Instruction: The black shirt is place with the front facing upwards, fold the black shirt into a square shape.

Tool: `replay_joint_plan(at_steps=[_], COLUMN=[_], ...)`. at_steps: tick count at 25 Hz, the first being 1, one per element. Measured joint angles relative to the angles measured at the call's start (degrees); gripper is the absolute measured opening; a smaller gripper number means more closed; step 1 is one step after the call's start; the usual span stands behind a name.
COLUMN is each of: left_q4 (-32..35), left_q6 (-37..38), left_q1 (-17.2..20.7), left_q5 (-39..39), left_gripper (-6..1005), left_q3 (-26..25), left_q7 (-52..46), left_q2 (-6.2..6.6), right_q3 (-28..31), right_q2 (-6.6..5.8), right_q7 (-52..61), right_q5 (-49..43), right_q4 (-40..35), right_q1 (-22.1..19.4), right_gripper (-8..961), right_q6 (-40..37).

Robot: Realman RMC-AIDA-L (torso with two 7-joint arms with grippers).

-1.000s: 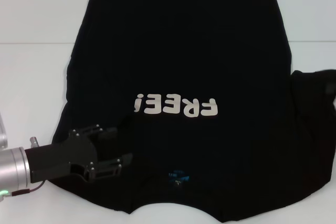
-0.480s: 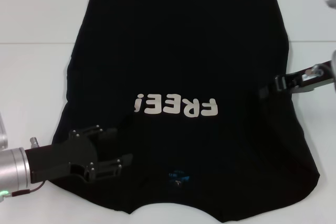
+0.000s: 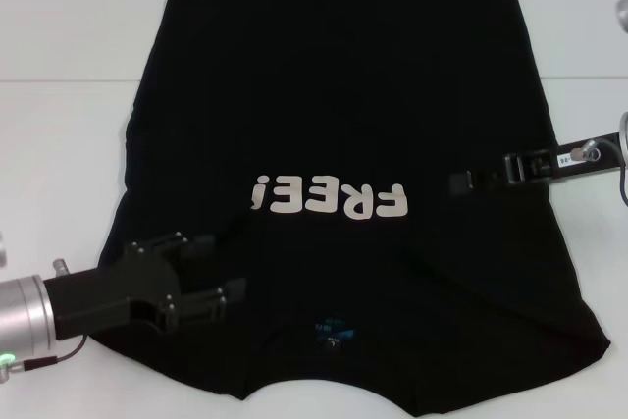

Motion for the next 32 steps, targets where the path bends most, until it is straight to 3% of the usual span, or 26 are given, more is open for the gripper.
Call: replay_joint_plan(at_steps=[3, 7, 13, 20, 22, 26, 32], left_q4=[-1.1, -0.7, -0.6, 2.9, 3.3, 4.4, 4.2], left_q6=[0.3, 0.6, 4.6, 6.0, 6.4, 7.9, 6.6], left_q1=[-0.6, -0.8, -1.1, -0.9, -0.9, -1.5, -2.7], left_q5=[0.0, 0.0, 0.4, 8.8, 10.1, 16.1, 21.1], left_gripper=[763, 763, 763, 765, 765, 765, 764], left_q3=[-2.3, -3.2, -3.5, -4.1, -4.4, -7.7, -8.5], left_q7=[-4.8, -18.6, -42.4, -67.9, -70.5, -75.9, -78.0], left_q2=[0.36, 1.48, 6.58, 11.22, 11.55, 12.68, 12.92], right_q3=[0.4, 0.4, 0.0, 0.3, 0.2, 0.3, -0.1], right_q2=[-0.05, 1.03, 4.04, 3.91, 4.02, 4.0, 3.99], right_q7=[-10.3, -26.4, -53.3, -73.7, -76.0, -78.8, -80.2], right_q5=[9.3, 15.7, 19.1, 23.5, 23.7, 23.7, 23.7], right_q4=[0.9, 3.9, 8.3, 17.0, 17.4, 18.5, 18.9], right_q1=[-3.8, -8.5, -13.1, -14.4, -14.6, -14.5, -14.6], right_gripper=[397, 552, 685, 861, 920, 921, 921], right_q6=[-1.4, -1.7, -2.4, -2.3, -2.0, -1.6, -1.4])
